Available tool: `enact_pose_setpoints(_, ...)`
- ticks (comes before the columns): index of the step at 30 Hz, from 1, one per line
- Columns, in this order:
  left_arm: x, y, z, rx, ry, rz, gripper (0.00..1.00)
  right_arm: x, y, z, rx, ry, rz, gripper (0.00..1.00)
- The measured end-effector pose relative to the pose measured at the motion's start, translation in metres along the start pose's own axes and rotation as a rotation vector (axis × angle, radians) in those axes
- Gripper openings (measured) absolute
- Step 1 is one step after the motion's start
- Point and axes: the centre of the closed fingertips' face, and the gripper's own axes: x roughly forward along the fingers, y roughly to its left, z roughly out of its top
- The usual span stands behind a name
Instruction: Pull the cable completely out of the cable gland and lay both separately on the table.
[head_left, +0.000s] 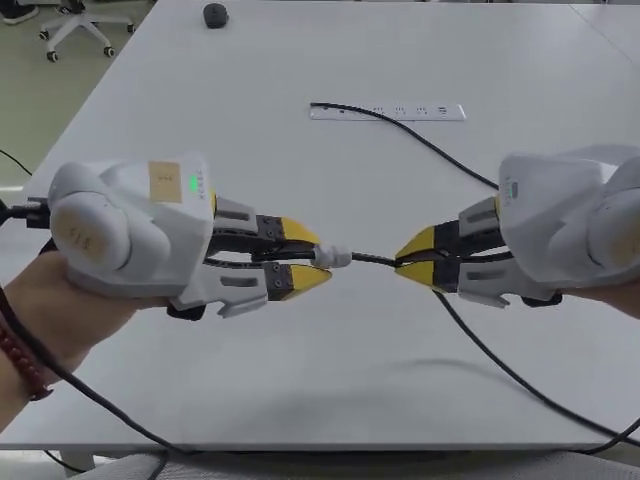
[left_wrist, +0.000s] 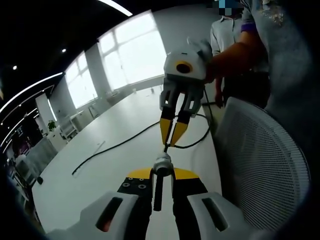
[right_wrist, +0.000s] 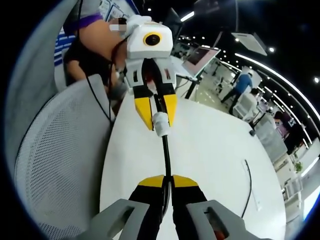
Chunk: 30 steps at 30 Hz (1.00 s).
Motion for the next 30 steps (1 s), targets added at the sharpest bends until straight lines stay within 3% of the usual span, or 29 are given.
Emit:
enact_pose_setpoints(4, -0.001, 0.001, -0.001, -0.005, -0.002, 0.002, 0.14, -0.002, 0.002, -0.008, 0.009, 0.014, 0.003, 0.0)
enact_pose_setpoints(30, -0.004, 0.005, 0.003, -0.044, -0.037, 0.008, 0.14, -0.006, -0.003, -0.02, 0.023, 0.04, -0.016, 0.0)
